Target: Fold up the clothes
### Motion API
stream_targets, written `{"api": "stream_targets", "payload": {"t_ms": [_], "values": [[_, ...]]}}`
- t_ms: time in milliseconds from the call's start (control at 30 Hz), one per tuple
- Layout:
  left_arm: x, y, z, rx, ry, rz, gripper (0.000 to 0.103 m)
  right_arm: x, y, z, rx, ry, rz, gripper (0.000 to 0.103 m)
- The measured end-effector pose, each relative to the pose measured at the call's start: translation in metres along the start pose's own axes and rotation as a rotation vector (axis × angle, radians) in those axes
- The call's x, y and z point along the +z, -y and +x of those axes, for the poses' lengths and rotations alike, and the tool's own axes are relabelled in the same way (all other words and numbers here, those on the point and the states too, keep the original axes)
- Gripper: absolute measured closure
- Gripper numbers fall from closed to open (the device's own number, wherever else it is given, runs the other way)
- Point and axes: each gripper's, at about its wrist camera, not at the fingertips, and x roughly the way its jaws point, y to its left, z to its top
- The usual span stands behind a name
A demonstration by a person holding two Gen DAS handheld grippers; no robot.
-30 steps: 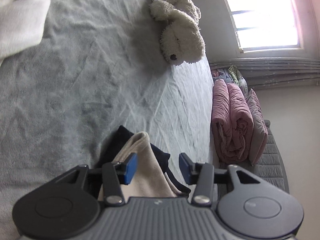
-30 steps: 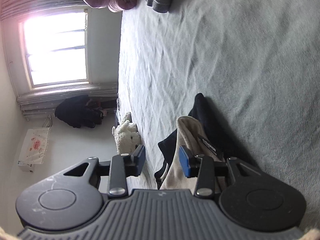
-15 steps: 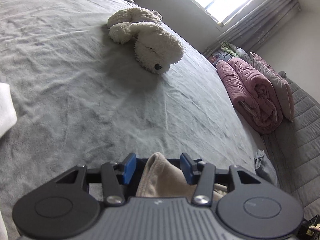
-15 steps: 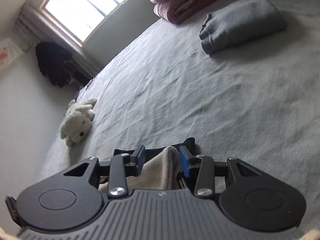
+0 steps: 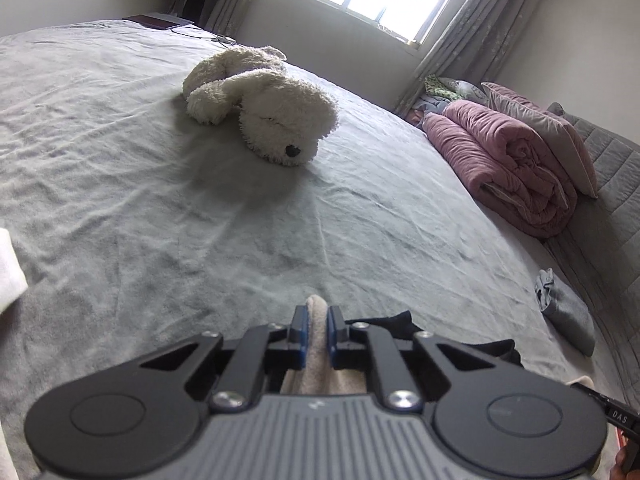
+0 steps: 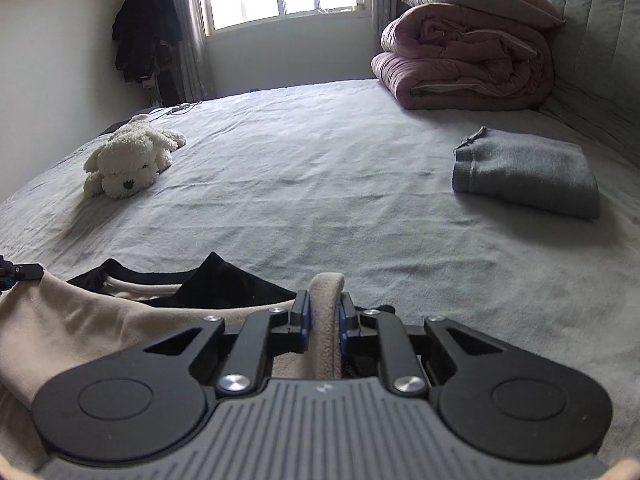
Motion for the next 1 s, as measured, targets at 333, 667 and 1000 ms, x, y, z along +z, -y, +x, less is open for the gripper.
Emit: {"api": "stream_targets", "payload": {"t_ms": [333, 667, 1000], "values": [[-0.006, -0.004, 0.018, 0.055, 0.098, -0.018, 0.094, -0.009, -0.013, 0.030, -0.103, 0.118, -0.085, 0.087], [-0.015, 0.006, 0.020, 0.167, 0.112, 0.063, 0.070, -0.016, -0.020, 0.039, -0.133, 0.058, -0.133, 0.065], [-0.039, 0.071, 0.006, 0.059, 0.152, 0.294, 0.062, -0.013, -0.043, 0.013, -0.071, 0.120, -0.159, 0.055]]}}
